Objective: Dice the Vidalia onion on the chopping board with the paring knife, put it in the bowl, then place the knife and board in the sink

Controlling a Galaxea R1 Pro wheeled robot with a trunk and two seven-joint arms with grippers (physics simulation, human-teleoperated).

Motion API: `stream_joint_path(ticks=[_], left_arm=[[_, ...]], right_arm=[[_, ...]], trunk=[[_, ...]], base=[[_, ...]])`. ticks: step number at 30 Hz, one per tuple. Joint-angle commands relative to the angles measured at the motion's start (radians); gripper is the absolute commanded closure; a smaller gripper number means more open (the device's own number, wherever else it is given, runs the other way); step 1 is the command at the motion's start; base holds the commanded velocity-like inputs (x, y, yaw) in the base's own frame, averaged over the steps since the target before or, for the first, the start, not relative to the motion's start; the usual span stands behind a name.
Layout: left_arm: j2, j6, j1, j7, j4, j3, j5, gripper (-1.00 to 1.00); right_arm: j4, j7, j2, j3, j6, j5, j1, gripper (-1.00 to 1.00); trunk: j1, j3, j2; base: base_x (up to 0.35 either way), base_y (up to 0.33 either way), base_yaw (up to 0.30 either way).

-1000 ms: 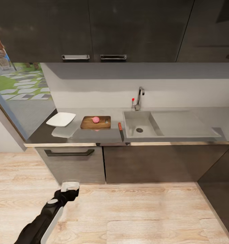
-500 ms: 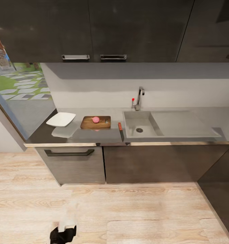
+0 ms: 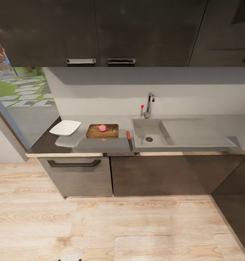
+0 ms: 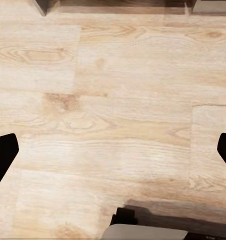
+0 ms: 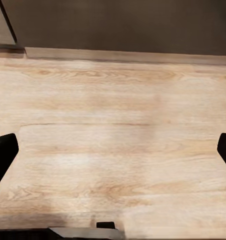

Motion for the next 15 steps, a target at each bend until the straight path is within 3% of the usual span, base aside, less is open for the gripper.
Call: stream_joint_path(ticks=[1,3,4,11,15], left_arm=[[0.000,-0.005,-0.001,0.006,0.007,-0.009,0.005,-1.00],[-0.001,-0.006,-0.001,0.006,0.013,-0.009,0.005,-1.00],[-0.001,-0.007,-0.001,0.006,0.017,-0.009,0.005,-1.00],[0.000,-0.007,-0.001,0.006,0.020,-0.009,0.005,-1.00],[0.000,-0.008,-0.001,0.006,0.021,-0.009,0.005,-1.00]], right_arm=[[0.006,-0.003,0.001,-0.005,0.000,0.011,0.000,-1.00],[0.024,-0.002,0.001,-0.005,0.000,0.010,0.000,-1.00],[0.084,-0.001,0.000,-0.005,0.000,0.012,0.000,-1.00],[0.251,0.000,0.000,-0.005,0.000,0.012,0.000,-1.00],[0.286,0.000,0.000,-0.005,0.000,0.012,0.000,-1.00]], trunk=[[0.001,-0.002,-0.002],[0.001,-0.002,-0.002],[0.001,-0.002,-0.002],[0.001,-0.002,-0.002],[0.001,-0.002,-0.002]], base=[[0.000,0.000,0.000],[0.000,0.000,0.000],[0.000,0.000,0.000],[0.000,0.000,0.000],[0.000,0.000,0.000]])
